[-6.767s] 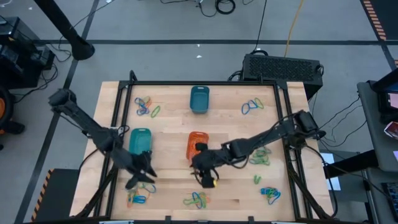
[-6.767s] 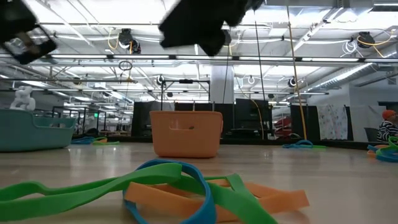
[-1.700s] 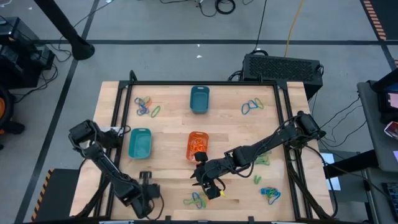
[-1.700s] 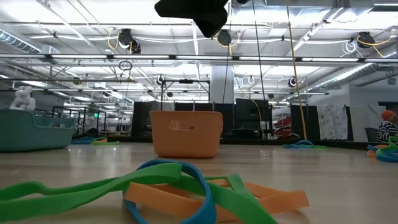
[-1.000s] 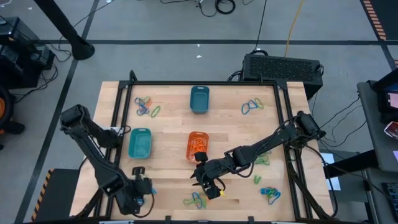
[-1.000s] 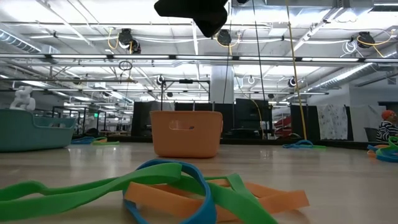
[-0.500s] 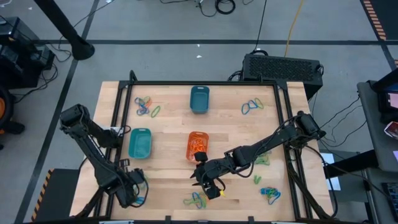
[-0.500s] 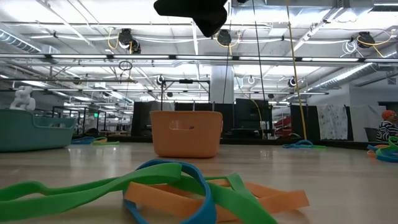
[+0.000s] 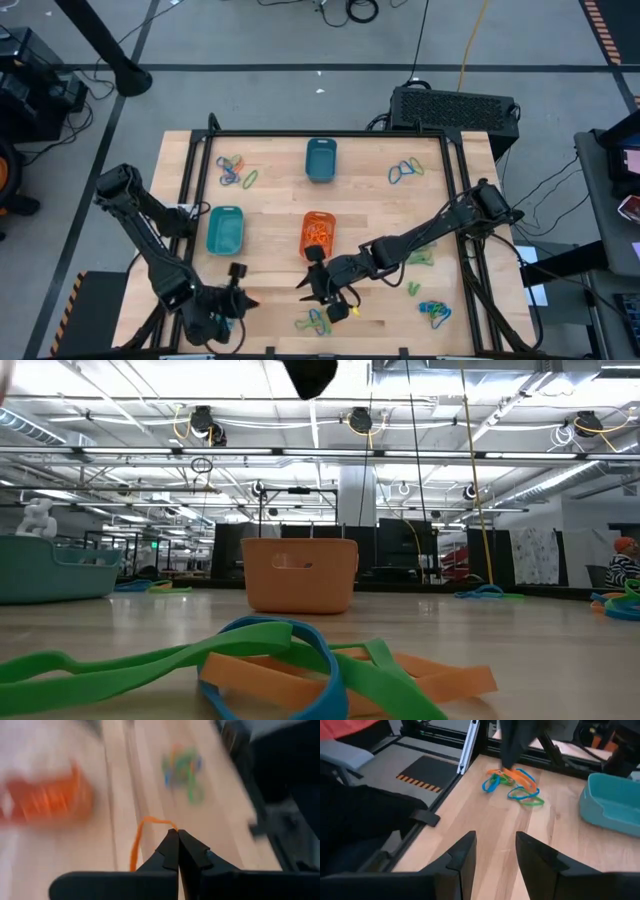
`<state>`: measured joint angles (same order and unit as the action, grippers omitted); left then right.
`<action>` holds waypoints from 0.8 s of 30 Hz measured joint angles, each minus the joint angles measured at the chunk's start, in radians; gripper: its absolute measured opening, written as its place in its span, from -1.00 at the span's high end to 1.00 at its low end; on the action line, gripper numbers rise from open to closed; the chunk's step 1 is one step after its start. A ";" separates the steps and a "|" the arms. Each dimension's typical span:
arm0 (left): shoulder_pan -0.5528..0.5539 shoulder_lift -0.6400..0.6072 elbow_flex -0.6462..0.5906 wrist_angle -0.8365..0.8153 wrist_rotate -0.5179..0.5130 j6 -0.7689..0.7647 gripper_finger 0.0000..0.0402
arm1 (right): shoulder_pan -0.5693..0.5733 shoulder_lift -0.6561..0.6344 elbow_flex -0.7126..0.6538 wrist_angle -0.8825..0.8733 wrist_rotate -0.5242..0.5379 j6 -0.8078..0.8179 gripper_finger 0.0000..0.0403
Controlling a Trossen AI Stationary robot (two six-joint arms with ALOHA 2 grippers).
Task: Sort rubber bands into baskets
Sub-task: Put the orange rubber band into the orange bin
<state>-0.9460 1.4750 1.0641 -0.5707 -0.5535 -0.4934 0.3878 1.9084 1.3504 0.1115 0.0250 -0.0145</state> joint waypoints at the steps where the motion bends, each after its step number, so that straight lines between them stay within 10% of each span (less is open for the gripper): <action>1: 0.007 0.000 0.000 0.051 -0.019 0.061 1.00 | 0.000 0.009 0.000 0.032 0.000 -0.007 0.35; 24: 0.228 0.000 -0.041 0.386 0.261 0.430 1.00 | -0.001 0.043 0.000 0.169 -0.027 -0.129 -0.37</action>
<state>-0.7184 1.4750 1.0229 -0.1851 -0.2921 -0.0631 0.3866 1.9511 1.3502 0.2802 -0.0017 -0.1440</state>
